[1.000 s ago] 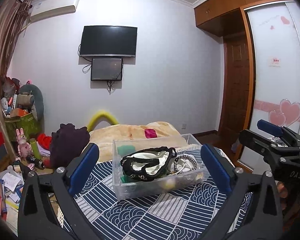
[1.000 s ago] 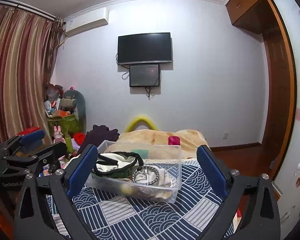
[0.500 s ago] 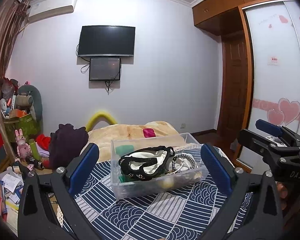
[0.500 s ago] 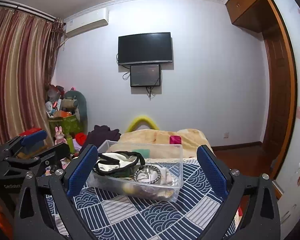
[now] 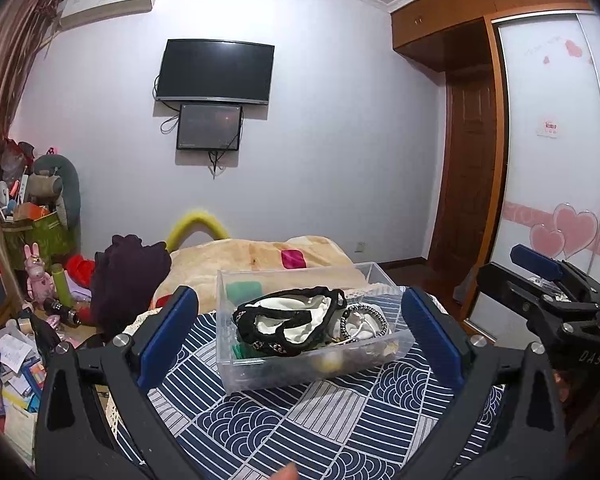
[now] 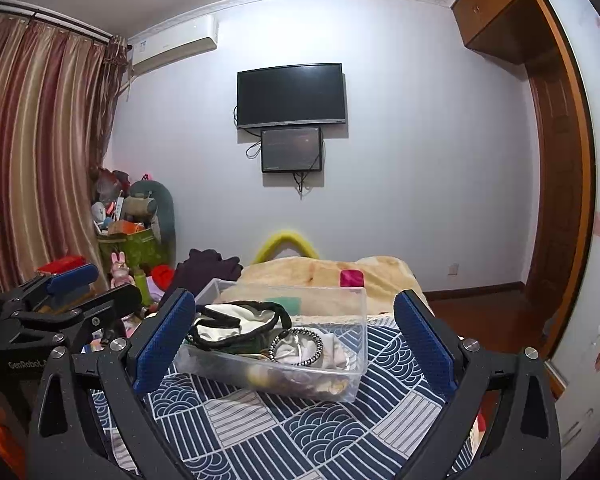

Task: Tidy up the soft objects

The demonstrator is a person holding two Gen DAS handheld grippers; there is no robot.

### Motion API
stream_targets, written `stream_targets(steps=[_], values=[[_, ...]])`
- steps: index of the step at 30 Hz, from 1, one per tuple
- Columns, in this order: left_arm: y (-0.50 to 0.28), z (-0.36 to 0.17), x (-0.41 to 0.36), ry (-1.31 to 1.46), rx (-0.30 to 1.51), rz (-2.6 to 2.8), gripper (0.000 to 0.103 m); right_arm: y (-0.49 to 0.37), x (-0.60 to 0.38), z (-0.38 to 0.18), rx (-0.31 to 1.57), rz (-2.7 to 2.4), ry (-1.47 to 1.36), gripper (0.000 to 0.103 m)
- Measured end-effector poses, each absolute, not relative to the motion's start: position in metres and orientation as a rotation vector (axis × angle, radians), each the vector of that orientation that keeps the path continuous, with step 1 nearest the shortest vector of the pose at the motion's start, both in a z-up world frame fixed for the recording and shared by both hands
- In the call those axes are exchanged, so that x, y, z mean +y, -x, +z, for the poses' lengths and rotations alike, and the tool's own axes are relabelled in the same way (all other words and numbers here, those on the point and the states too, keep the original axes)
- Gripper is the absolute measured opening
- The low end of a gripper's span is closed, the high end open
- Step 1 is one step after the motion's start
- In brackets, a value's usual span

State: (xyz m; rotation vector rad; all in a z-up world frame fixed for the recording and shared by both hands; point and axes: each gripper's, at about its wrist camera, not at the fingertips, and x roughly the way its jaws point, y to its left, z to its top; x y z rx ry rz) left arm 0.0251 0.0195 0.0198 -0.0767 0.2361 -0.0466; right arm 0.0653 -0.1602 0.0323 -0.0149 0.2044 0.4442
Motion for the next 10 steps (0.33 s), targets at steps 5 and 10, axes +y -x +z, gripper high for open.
stream_targets(steps=[5, 10], values=[[-0.0273, 0.0191, 0.0196, 0.072, 0.243, -0.052, 0.103, -0.0640, -0.1587, 0.0307, 0.211, 0.448, 0.014, 0.100], [-0.0267, 0.0166, 0.0193, 0.076, 0.248, -0.051, 0.103, -0.0652, -0.1576, 0.0299, 0.220, 0.452, 0.013, 0.100]])
